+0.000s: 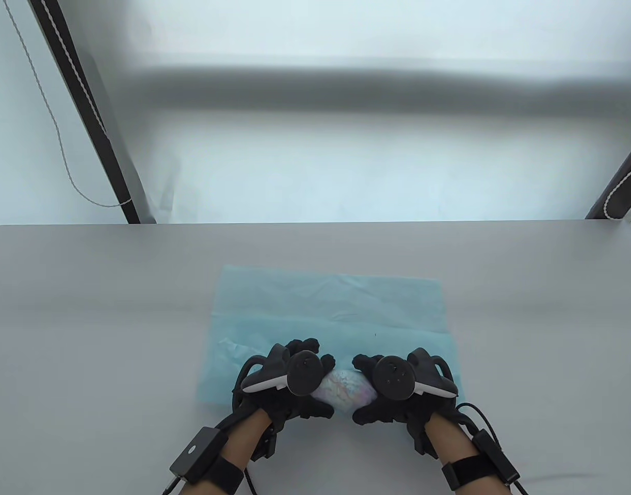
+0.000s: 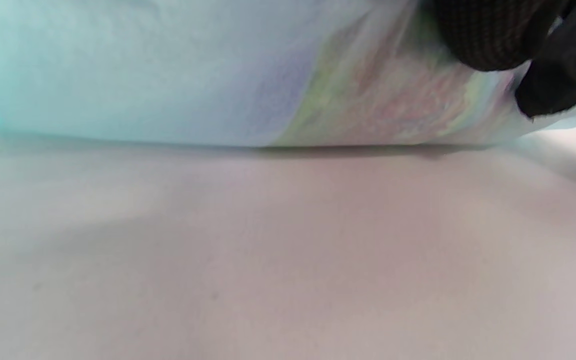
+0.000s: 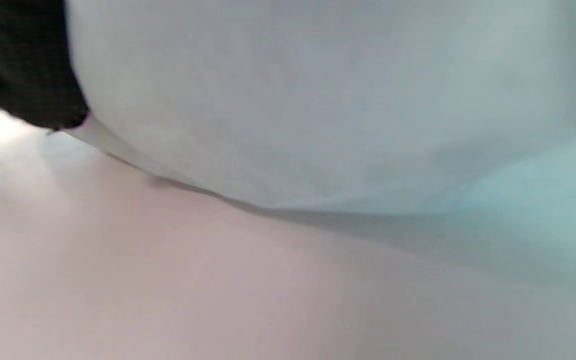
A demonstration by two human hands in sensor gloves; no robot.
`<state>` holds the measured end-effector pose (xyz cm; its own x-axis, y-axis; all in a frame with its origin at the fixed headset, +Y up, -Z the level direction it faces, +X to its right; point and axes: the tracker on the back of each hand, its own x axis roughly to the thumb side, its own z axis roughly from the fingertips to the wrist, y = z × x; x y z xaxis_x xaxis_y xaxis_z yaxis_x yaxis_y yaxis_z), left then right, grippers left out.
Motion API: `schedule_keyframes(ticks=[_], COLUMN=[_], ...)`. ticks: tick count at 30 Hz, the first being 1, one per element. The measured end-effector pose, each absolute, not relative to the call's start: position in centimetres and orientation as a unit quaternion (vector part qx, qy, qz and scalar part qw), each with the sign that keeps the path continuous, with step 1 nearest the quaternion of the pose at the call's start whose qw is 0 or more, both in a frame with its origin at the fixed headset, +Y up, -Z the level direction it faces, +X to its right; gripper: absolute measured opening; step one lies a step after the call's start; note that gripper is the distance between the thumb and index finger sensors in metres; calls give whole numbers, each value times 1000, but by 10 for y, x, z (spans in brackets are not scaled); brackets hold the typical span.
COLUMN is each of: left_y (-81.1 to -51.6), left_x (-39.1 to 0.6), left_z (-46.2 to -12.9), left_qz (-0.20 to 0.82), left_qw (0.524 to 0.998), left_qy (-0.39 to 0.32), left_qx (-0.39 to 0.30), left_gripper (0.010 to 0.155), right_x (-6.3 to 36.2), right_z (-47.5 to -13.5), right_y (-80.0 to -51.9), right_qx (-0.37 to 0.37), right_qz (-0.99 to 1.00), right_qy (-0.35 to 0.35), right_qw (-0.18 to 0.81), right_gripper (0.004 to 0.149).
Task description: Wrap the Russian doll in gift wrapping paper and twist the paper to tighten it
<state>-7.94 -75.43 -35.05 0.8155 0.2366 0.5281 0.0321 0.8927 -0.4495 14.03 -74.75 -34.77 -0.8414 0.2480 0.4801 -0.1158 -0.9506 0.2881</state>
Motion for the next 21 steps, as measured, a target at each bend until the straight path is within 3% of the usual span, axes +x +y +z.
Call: schedule_keyframes(ticks=[4, 12, 17, 21], left_y=[-760, -756, -757, -758], left_x=[-83, -81, -88, -90], left_z=[-347, -350, -355, -356], left_qz=[40, 22, 54, 66], left_qw=[924, 937, 930, 923], left_qy=[-301, -296, -298, -300], left_qx=[-234, -184, -210, -232], left_gripper=[107, 106, 108, 106], right_x=[145, 152, 146, 142], right_z=[-350, -353, -348, -347], right_y=[-744, -747, -749, -751], right_qx=[252, 242, 274, 278], right_qz=[951, 947, 947, 948], right_qy=[122, 144, 156, 138], right_qw=[133, 153, 61, 63], right_gripper=[105, 95, 110, 105])
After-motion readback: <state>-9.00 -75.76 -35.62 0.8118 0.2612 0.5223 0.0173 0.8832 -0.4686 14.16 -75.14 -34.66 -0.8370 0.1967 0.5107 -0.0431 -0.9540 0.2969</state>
